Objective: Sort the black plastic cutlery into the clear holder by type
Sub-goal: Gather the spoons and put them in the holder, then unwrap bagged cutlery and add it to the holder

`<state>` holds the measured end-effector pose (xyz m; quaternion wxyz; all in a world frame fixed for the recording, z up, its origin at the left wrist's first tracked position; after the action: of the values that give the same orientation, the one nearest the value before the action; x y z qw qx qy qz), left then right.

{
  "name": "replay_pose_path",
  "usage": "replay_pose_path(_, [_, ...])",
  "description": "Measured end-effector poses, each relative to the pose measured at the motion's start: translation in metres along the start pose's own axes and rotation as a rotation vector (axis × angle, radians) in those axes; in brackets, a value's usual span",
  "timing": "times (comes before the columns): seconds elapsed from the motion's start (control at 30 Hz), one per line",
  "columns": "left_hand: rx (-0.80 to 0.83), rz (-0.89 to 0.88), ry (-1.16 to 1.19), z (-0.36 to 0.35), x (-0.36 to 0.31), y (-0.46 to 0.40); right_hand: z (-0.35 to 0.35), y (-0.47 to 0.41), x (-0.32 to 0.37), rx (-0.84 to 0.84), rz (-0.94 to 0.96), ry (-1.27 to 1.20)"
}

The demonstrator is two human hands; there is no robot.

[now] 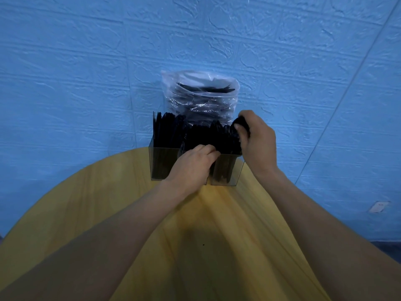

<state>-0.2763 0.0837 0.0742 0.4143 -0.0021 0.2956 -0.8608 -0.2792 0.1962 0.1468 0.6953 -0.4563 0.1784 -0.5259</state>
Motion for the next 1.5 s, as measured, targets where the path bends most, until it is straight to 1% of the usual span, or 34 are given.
replay_pose_path(0.13, [-0.002, 0.004, -0.009, -0.001, -0.001, 0.002, -0.02, 0.011, -0.002, 0.088, 0.005, 0.076])
replay_pose_path(0.2, [-0.004, 0.001, -0.011, -0.001, -0.002, 0.003, -0.029, 0.018, 0.004, 0.096, 0.089, 0.237])
replay_pose_path(0.3, [-0.002, -0.008, -0.01, 0.0, -0.002, 0.003, -0.043, 0.034, 0.004, 0.152, 0.19, 0.488])
replay_pose_path(0.37, [-0.003, -0.007, -0.012, 0.0, -0.002, 0.003, -0.045, 0.036, 0.001, 0.193, 0.225, 0.535])
replay_pose_path(0.43, [0.009, -0.013, -0.005, 0.002, -0.003, 0.003, -0.039, 0.028, 0.003, 0.22, 0.222, 0.492])
replay_pose_path(0.53, [-0.003, -0.079, 0.027, 0.017, -0.007, 0.001, -0.028, -0.003, -0.002, 0.207, 0.078, 0.362])
replay_pose_path(0.6, [-0.085, -0.125, 0.053, 0.042, -0.007, -0.002, -0.028, -0.027, -0.002, 0.187, 0.014, 0.28])
replay_pose_path(0.73, [-0.321, -0.057, 0.1, 0.103, 0.027, -0.022, -0.047, -0.078, 0.007, 0.178, -0.015, 0.141])
replay_pose_path(0.8, [-0.389, -0.039, 0.028, 0.125, 0.048, -0.036, -0.06, -0.103, 0.014, 0.211, -0.015, 0.103])
replay_pose_path(0.87, [-0.419, -0.022, -0.07, 0.138, 0.064, -0.05, -0.077, -0.123, 0.021, 0.26, -0.003, 0.08])
replay_pose_path(0.9, [-0.406, -0.015, -0.116, 0.14, 0.071, -0.057, -0.086, -0.132, 0.025, 0.287, 0.011, 0.067])
replay_pose_path(0.97, [-0.327, 0.012, -0.193, 0.137, 0.084, -0.071, -0.105, -0.142, 0.038, 0.386, 0.062, 0.039])
replay_pose_path(1.03, [-0.239, 0.045, -0.245, 0.129, 0.097, -0.076, -0.13, -0.14, 0.048, 0.579, 0.143, 0.069])
replay_pose_path(1.1, [-0.196, 0.065, -0.252, 0.125, 0.11, -0.072, -0.153, -0.13, 0.048, 0.797, 0.207, 0.14])
replay_pose_path(1.17, [-0.169, 0.065, -0.235, 0.123, 0.117, -0.066, -0.165, -0.122, 0.049, 0.91, 0.28, 0.192])
replay_pose_path(1.23, [-0.143, 0.058, -0.209, 0.12, 0.12, -0.061, -0.171, -0.118, 0.054, 0.961, 0.331, 0.242])
replay_pose_path(1.37, [-0.137, 0.063, -0.16, 0.117, 0.117, -0.06, -0.176, -0.114, 0.056, 1.088, 0.36, 0.351])
replay_pose_path(1.43, [-0.139, 0.071, -0.122, 0.116, 0.118, -0.058, -0.179, -0.115, 0.052, 1.068, 0.35, 0.391])
replay_pose_path(1.5, [-0.129, 0.067, -0.095, 0.114, 0.12, -0.056, -0.18, -0.117, 0.048, 1.011, 0.312, 0.41])
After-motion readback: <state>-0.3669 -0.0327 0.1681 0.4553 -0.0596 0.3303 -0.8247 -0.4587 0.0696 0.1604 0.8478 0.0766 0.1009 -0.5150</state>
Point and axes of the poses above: each hand's wrist, its own y-axis away from the middle knuckle, its own z-axis out of the back of the hand, x = y × z, the point moved 9 cm from there along -y, towards the middle knuckle, and after that the axes turned 13 degrees about y, right-handed, at the moved point
